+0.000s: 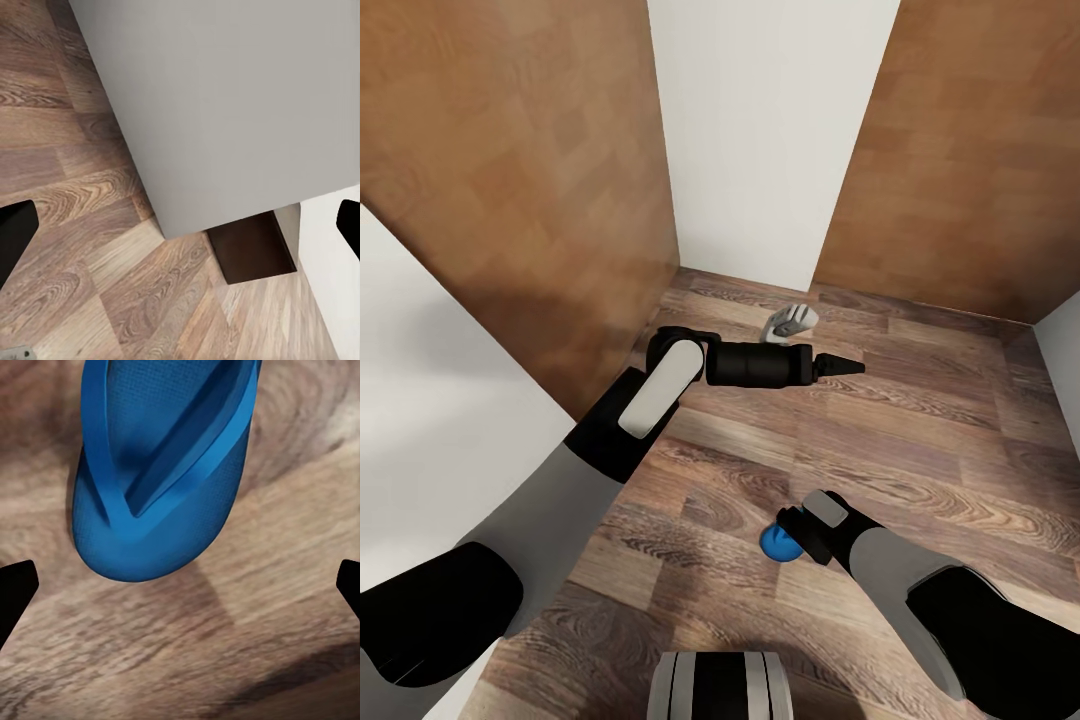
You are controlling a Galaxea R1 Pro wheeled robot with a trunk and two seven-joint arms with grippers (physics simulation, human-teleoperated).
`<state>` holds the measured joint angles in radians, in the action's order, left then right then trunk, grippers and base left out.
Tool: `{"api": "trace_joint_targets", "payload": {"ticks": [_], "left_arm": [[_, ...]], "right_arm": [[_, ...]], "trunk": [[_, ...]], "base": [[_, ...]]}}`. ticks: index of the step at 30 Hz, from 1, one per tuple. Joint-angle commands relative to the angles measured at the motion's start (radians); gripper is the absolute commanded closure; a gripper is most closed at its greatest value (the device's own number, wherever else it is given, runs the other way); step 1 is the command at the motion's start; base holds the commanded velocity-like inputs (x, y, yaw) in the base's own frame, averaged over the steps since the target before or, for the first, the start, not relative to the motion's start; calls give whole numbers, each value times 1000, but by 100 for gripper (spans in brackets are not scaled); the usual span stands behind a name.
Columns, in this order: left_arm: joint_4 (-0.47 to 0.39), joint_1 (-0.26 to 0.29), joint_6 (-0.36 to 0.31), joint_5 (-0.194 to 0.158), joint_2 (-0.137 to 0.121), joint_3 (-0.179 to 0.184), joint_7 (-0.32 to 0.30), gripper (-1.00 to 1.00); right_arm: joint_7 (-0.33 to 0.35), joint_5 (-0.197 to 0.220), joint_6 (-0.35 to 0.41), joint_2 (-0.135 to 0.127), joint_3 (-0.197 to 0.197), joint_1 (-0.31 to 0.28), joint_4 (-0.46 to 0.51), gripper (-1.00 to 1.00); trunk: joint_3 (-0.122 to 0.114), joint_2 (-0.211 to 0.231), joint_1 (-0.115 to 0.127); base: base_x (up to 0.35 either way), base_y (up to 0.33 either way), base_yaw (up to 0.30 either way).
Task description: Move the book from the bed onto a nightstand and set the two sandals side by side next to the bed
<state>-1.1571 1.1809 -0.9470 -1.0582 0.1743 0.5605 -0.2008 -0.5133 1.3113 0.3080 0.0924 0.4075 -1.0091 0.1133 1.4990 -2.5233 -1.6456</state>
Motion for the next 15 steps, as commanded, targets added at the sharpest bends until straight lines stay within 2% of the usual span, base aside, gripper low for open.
{"api": "trace_joint_targets", "payload": {"ticks": [1,15], "left_arm": [[0,1,-3,7,0,-1,-8,-100],[0,1,-3,7,0,-1,-8,-100]], "right_arm": [[-5,3,5,0,7,0,2,-100],[-6,3,5,0,7,0,1,-100]], "trunk": [[1,0,0],[1,0,0]], "base": [[0,0,21],[21,5,6]]}}
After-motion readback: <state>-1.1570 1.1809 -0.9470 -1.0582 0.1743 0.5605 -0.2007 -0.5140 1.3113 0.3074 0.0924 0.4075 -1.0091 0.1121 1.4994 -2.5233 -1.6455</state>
